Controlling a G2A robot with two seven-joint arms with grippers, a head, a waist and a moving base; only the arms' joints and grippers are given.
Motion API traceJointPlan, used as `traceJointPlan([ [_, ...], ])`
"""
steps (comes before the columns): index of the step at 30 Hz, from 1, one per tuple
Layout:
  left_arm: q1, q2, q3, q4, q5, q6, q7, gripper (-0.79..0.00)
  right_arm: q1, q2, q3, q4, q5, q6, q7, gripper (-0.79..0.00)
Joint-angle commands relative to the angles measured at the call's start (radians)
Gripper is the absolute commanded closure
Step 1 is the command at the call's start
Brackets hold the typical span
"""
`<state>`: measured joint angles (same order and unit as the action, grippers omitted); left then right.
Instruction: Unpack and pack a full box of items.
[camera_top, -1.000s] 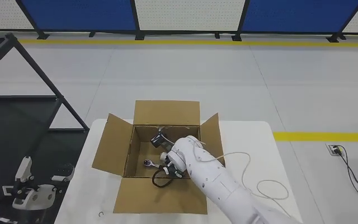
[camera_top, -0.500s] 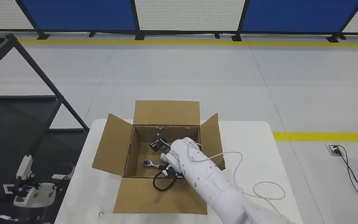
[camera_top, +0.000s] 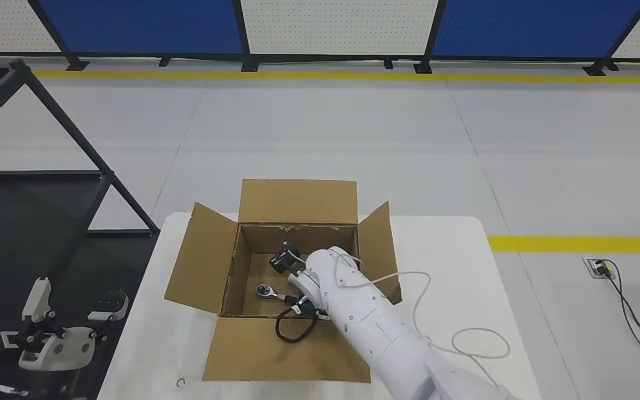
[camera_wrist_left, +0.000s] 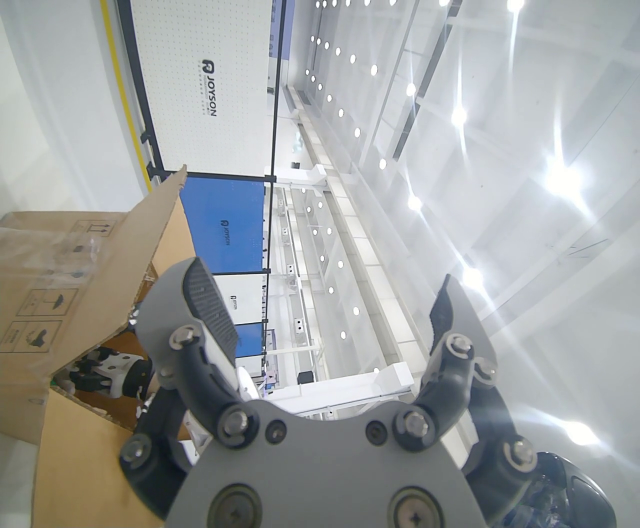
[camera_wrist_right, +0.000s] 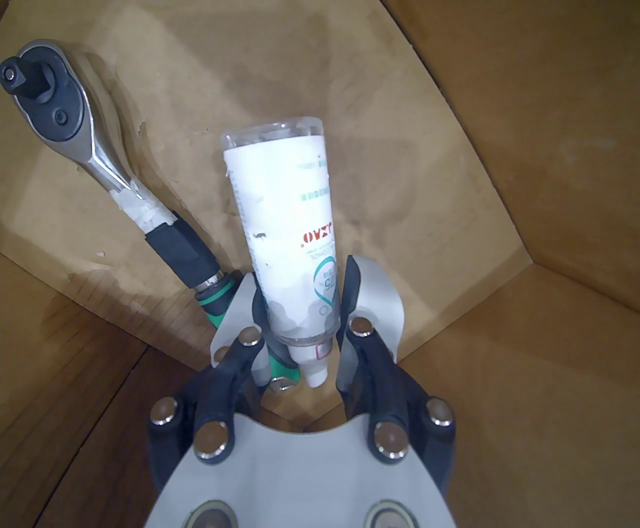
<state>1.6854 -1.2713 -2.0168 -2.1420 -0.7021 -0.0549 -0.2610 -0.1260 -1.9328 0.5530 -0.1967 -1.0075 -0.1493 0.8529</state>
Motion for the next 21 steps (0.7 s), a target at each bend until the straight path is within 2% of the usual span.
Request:
traceJointPlan([
  [1, -0.003, 0.0, 0.001, 0.001, 0.0, -0.001, -0.001, -0.785, 0.005, -0.002, 0.002, 0.005, -0.001, 0.0, -0.006, 0.0],
  [11, -0.025, 0.001, 0.015, 0.009, 0.011, 0.012, -0.006, -0.785, 0.045, 0.008, 0.035, 0.002, 0.031, -0.094, -0.097, 0.0],
  [21, -0.053, 0.002, 0.041, 0.015, 0.038, 0.03, -0.008, -0.785, 0.062, 0.044, 0.065, -0.032, 0.032, -0.176, -0.227, 0.0],
])
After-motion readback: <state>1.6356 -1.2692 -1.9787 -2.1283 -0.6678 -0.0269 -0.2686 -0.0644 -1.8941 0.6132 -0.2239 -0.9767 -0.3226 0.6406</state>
